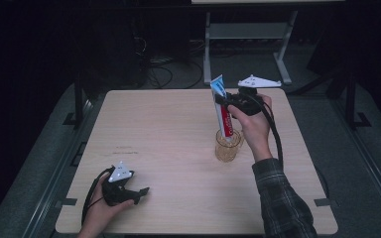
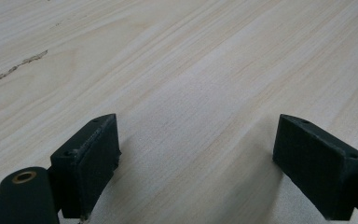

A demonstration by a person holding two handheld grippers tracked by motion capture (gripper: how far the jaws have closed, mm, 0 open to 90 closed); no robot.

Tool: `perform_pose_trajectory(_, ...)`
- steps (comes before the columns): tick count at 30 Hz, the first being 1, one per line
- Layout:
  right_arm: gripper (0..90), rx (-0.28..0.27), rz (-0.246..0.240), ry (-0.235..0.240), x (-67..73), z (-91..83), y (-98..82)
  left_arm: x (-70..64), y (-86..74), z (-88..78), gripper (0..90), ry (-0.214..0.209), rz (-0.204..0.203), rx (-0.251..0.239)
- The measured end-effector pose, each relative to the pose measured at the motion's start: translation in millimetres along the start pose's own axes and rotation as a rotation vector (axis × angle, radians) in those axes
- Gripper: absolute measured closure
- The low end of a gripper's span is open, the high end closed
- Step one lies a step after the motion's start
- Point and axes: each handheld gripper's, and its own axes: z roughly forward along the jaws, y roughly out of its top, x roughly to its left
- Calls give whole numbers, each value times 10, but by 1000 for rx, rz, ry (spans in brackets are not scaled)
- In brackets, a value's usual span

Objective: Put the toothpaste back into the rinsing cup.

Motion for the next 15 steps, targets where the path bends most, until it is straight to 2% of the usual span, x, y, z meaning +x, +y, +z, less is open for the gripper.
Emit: perform_pose_trajectory(15, 720, 25, 5, -1, -107, 44, -208, 1, 0, -2, 137, 0, 3, 3)
